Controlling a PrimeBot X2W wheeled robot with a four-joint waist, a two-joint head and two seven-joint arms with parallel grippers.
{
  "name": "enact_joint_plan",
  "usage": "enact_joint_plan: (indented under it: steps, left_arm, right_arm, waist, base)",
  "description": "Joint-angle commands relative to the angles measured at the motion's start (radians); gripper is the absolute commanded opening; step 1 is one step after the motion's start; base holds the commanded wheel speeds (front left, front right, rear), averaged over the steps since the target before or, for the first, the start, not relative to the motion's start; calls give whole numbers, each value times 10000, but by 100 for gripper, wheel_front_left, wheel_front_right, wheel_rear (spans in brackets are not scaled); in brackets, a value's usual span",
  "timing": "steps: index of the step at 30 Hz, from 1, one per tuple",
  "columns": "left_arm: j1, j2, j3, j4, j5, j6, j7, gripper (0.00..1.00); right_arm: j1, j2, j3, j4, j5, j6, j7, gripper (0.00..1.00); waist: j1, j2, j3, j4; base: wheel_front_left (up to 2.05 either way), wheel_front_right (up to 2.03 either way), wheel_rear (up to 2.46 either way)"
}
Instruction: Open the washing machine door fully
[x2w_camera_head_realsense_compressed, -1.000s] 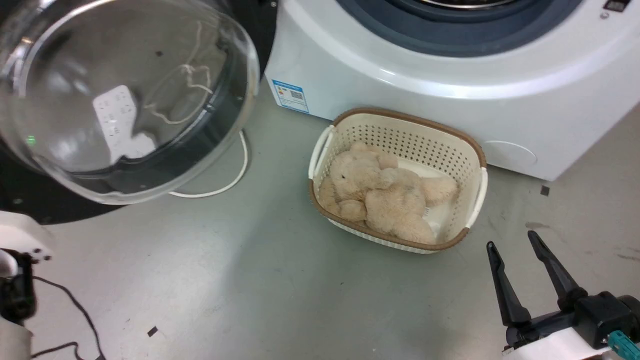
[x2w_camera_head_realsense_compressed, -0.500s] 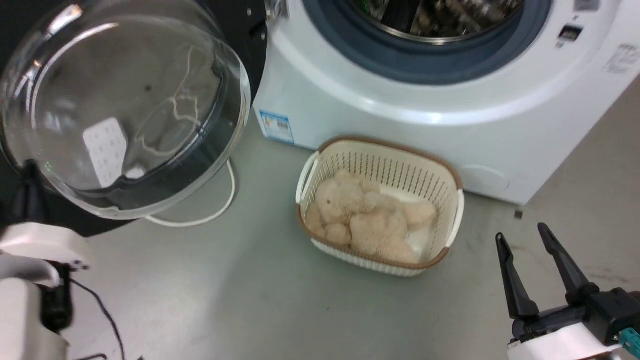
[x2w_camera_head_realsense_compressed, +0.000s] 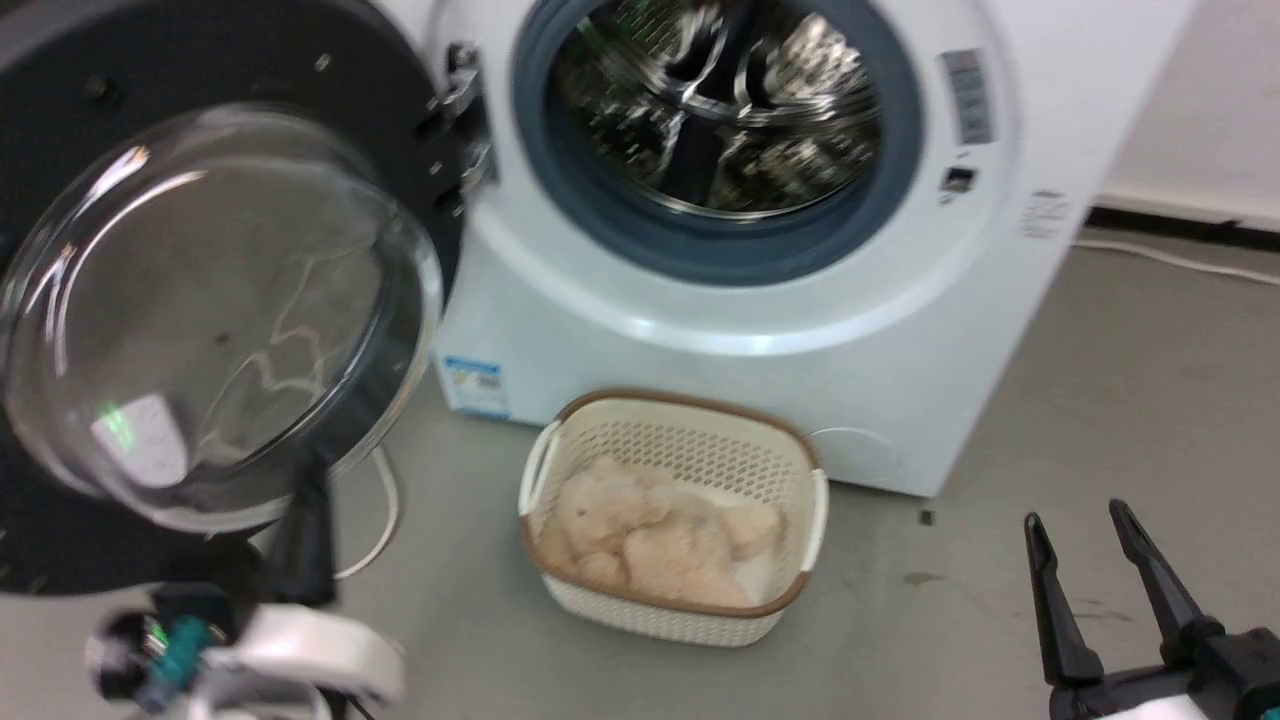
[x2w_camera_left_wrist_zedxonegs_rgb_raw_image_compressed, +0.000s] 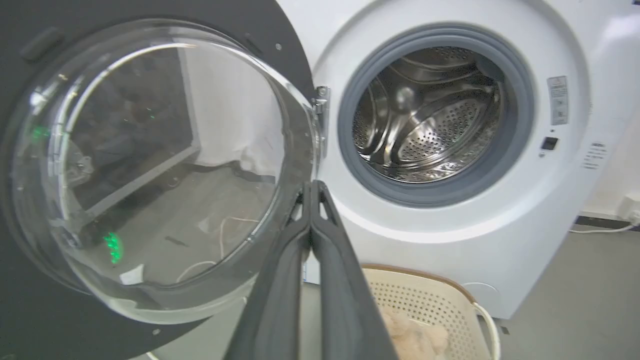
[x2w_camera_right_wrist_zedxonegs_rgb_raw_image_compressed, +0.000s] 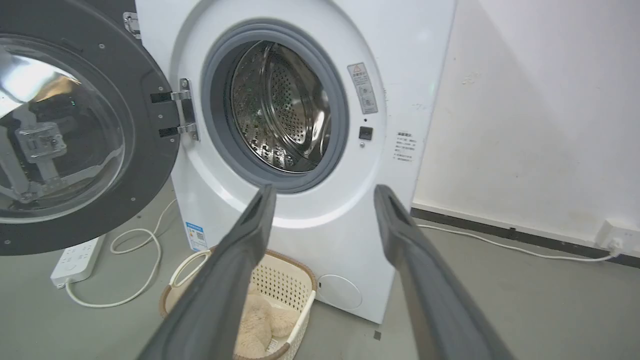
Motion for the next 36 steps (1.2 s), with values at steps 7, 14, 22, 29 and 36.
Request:
enact_joint_plan:
  steps: [7, 14, 22, 29, 36]
  left_arm:
    - [1306, -502, -832, -6, 433, 211, -152, 83]
    - [1983, -823, -1119, 127, 860, 622, -472, 100]
    - [2134, -856, -1178, 71, 1092, 703, -580, 100]
    - [1889, -857, -1287, 149, 1185, 601, -599, 100]
    - [1869, -867, -1304, 191, 1195, 584, -605, 100]
  right_arm:
    - [449, 51, 54, -108, 199, 4, -45, 100]
    - [632, 53, 153, -28, 409, 4, -45, 100]
    - [705, 54, 145, 85, 452, 4, -45, 100]
    - [738, 54, 141, 295, 471, 4, -45, 100]
    - [765, 54, 180, 618, 503, 4, -45, 100]
  waist:
    - [2, 0, -559, -1048]
    - [2, 0, -626, -1406]
    - [2, 0, -632, -1514]
    - [2, 0, -611, -1450]
    - [2, 0, -608, -1441]
  base:
    - [0, 0, 0]
    - [0, 0, 0]
    - [0, 0, 0]
    - [0, 0, 0]
    - [0, 0, 0]
